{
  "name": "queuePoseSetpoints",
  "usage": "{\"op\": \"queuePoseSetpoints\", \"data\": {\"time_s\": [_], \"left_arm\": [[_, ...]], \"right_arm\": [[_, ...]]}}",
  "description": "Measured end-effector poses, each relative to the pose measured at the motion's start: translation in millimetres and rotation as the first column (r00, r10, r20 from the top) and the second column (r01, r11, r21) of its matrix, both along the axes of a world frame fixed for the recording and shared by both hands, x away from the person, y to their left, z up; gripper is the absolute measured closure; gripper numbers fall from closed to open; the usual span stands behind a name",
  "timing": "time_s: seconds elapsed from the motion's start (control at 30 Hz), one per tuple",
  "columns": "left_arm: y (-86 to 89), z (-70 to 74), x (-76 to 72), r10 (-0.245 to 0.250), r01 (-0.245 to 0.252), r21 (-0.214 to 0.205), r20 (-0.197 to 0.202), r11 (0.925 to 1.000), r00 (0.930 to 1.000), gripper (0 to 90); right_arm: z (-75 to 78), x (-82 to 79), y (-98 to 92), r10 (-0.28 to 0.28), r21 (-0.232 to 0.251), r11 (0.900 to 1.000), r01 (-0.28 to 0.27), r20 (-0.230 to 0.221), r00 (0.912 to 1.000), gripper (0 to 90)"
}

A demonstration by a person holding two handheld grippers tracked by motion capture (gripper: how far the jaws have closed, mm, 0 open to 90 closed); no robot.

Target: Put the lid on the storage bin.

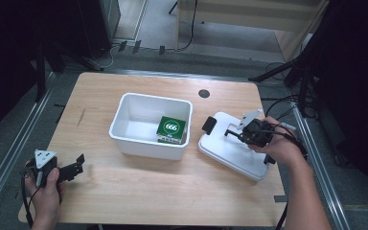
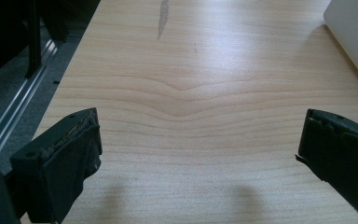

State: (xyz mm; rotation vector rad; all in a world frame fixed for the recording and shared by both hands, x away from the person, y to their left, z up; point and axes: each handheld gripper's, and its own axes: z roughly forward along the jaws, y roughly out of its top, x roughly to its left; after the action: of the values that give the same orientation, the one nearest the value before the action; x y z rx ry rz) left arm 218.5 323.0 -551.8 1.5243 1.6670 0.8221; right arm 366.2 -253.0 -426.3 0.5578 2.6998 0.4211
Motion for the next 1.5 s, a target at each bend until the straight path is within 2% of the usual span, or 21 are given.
{"op": "queuePoseSetpoints", "data": {"time_s": [0.23, 0.7, 1.17, 1.5], "left_arm": [[0.3, 0.1, -0.1, 0.0, 0.0, -0.002, 0.0, 1.0, 1.0, 0.0], [0.6, 0.0, -0.1, 0.001, -0.001, -0.004, 0.0, 1.0, 1.0, 0.0], [1.0, 0.1, -0.2, -0.001, 0.001, -0.004, -0.001, 1.0, 1.0, 0.0], [0.9, 0.0, -0.1, 0.001, -0.001, -0.005, 0.0, 1.0, 1.0, 0.0]], "right_arm": [[25.9, 0.9, 2.7, 0.031, 0.017, 0.9994, -0.031, 0.034, 0.999, 85.3], [60.5, 1.8, 7.8, 0.046, 0.024, 0.9986, -0.048, 0.066, 0.9968, 85.3], [85.2, 3.0, 20.1, 0.07, 0.041, 0.9964, -0.073, 0.083, 0.9941, 85.3], [96.7, -0.1, 39.1, 0.108, 0.071, 0.9909, -0.114, 0.087, 0.9904, 85.3]]}}
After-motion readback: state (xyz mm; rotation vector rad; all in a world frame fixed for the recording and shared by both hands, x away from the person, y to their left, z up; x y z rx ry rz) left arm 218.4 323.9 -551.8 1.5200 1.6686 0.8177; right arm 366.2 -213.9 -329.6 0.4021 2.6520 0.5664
